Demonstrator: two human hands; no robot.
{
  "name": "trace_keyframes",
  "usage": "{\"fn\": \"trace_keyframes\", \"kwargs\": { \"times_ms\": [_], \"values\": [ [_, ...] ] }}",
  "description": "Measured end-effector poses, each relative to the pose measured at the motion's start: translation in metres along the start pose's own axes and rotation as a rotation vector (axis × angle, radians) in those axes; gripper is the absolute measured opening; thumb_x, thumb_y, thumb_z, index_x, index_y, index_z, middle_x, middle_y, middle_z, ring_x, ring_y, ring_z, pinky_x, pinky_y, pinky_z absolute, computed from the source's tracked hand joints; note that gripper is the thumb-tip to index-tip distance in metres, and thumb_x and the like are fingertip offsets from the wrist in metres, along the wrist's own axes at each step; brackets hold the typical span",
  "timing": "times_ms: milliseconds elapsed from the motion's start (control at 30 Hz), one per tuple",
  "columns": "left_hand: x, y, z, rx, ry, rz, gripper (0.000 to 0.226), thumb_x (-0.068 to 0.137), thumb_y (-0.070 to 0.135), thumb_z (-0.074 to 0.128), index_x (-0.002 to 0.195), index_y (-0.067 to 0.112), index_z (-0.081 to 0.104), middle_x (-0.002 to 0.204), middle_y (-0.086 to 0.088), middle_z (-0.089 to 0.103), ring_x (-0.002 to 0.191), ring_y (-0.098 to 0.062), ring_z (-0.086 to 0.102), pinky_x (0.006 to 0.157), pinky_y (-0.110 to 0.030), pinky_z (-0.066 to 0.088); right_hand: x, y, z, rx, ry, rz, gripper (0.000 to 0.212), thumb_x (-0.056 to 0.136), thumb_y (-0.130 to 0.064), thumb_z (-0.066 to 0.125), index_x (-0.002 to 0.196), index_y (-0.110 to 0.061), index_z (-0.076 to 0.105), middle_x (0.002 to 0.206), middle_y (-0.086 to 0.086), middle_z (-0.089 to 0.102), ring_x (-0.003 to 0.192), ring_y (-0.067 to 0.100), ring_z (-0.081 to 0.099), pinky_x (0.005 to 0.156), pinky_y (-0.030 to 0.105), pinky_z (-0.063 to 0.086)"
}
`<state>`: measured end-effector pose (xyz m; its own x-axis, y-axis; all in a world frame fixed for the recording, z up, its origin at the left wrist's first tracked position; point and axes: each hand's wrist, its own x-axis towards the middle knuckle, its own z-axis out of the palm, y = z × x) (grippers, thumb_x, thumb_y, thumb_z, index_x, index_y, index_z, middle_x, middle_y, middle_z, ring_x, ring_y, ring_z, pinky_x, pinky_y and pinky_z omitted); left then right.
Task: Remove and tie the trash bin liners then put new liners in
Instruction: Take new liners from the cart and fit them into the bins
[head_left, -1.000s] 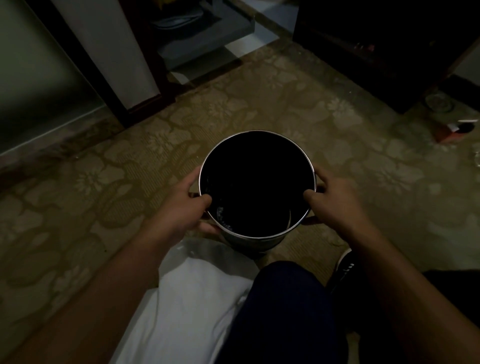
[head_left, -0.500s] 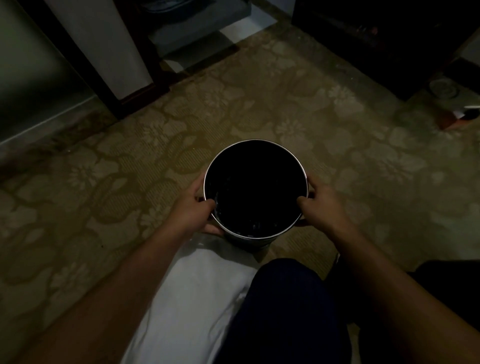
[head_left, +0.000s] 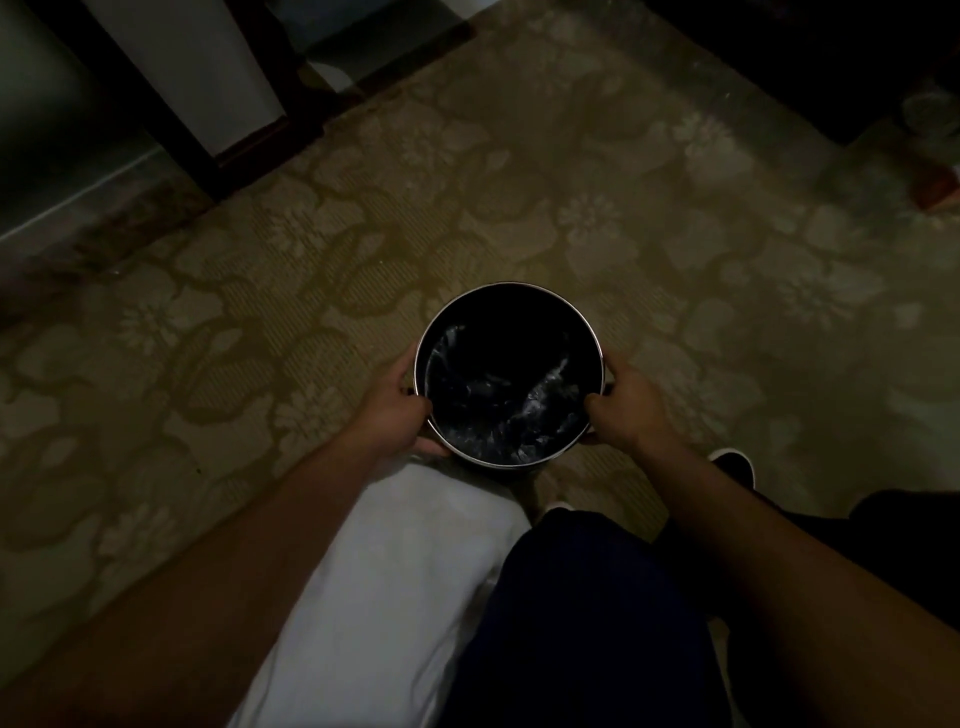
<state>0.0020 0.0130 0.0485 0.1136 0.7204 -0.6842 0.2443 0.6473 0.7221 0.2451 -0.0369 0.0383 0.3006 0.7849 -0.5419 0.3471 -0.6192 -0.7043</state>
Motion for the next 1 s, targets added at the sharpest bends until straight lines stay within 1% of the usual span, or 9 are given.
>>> {"fn": "trace_keyframes", "kwargs": {
  "times_ms": [100,200,300,433,533,633,767,867,1000],
  "values": [
    [0.017,-0.010,0.001,-0.013,0.005,-0.026,0.082,0.089,-0.019,0.047,0.127,0.053,0.053,0.125,-0.014,0.064,0.096,-0.043,0.071,0.071,-0.070,0.055,0.010,0.012,0.010,0.037,-0.004,0.025,0.064,0.086,-0.004,0.060,0.143,-0.029,0.048,0.102,0.007,0.069,0.086,0.035,0.072,0.074,0.058,0.061],
    [0.029,-0.019,0.002,-0.002,0.002,-0.044,0.087,0.089,-0.023,0.040,0.143,0.045,0.045,0.129,-0.014,0.062,0.096,-0.045,0.070,0.068,-0.071,0.055,0.018,0.025,0.016,0.059,-0.028,0.018,0.069,0.083,-0.011,0.063,0.146,-0.030,0.045,0.104,0.000,0.067,0.096,0.034,0.070,0.081,0.059,0.059],
    [0.039,-0.024,0.003,-0.011,0.005,-0.073,0.085,0.091,-0.021,0.038,0.144,0.045,0.043,0.135,-0.011,0.057,0.106,-0.044,0.066,0.065,-0.068,0.056,0.020,0.031,0.020,0.086,-0.054,-0.002,0.070,0.081,-0.014,0.062,0.147,-0.030,0.044,0.107,-0.006,0.065,0.101,0.031,0.068,0.084,0.060,0.058],
    [0.045,-0.028,0.002,-0.033,0.011,-0.101,0.079,0.094,-0.019,0.039,0.140,0.045,0.046,0.132,-0.010,0.056,0.112,-0.042,0.062,0.060,-0.058,0.060,0.021,0.030,0.022,0.135,-0.066,0.019,0.064,0.089,-0.003,0.061,0.146,-0.027,0.045,0.101,-0.017,0.058,0.105,0.031,0.065,0.090,0.059,0.056],
    [0.042,-0.027,0.001,0.020,0.014,-0.089,0.075,0.096,-0.014,0.043,0.143,0.044,0.043,0.123,-0.010,0.060,0.102,-0.037,0.068,0.065,-0.060,0.060,0.018,0.024,0.019,0.106,-0.094,0.035,0.064,0.090,-0.001,0.062,0.146,-0.026,0.043,0.099,-0.010,0.059,0.100,0.035,0.068,0.086,0.062,0.057],
    [0.034,-0.016,-0.002,0.164,0.049,-0.049,0.061,0.096,-0.007,0.051,0.143,0.031,0.046,0.113,-0.014,0.065,0.080,-0.029,0.070,0.056,-0.043,0.062,0.010,0.016,0.008,0.058,-0.120,0.109,0.059,0.091,-0.001,0.060,0.145,-0.020,0.044,0.095,0.003,0.063,0.092,0.042,0.070,0.076,0.065,0.058],
    [0.006,0.006,-0.007,0.333,0.063,0.018,0.041,0.092,-0.001,0.061,0.131,0.014,0.056,0.097,-0.006,0.064,0.088,-0.027,0.066,0.073,-0.048,0.061,-0.015,-0.003,-0.015,0.019,-0.116,0.116,0.052,0.095,-0.005,0.060,0.145,-0.015,0.047,0.097,0.008,0.064,0.089,0.032,0.068,0.080,0.057,0.061],
    [-0.030,0.022,-0.006,0.412,0.036,0.104,0.025,0.092,0.005,0.064,0.115,0.014,0.066,0.098,-0.011,0.070,0.092,-0.031,0.069,0.080,-0.051,0.061,-0.051,-0.016,-0.040,-0.032,-0.111,0.054,0.040,0.096,-0.009,0.059,0.135,-0.011,0.055,0.094,0.004,0.064,0.088,0.029,0.067,0.080,0.054,0.061],
    [-0.096,0.047,0.013,0.409,-0.055,0.218,0.019,0.096,0.004,0.061,0.114,0.006,0.067,0.102,-0.018,0.070,0.086,-0.024,0.068,0.069,-0.032,0.056,-0.113,-0.024,-0.082,-0.100,-0.092,-0.036,0.031,0.095,-0.009,0.060,0.125,-0.015,0.063,0.115,0.007,0.066,0.098,0.027,0.069,0.078,0.049,0.063]
  ]
}}
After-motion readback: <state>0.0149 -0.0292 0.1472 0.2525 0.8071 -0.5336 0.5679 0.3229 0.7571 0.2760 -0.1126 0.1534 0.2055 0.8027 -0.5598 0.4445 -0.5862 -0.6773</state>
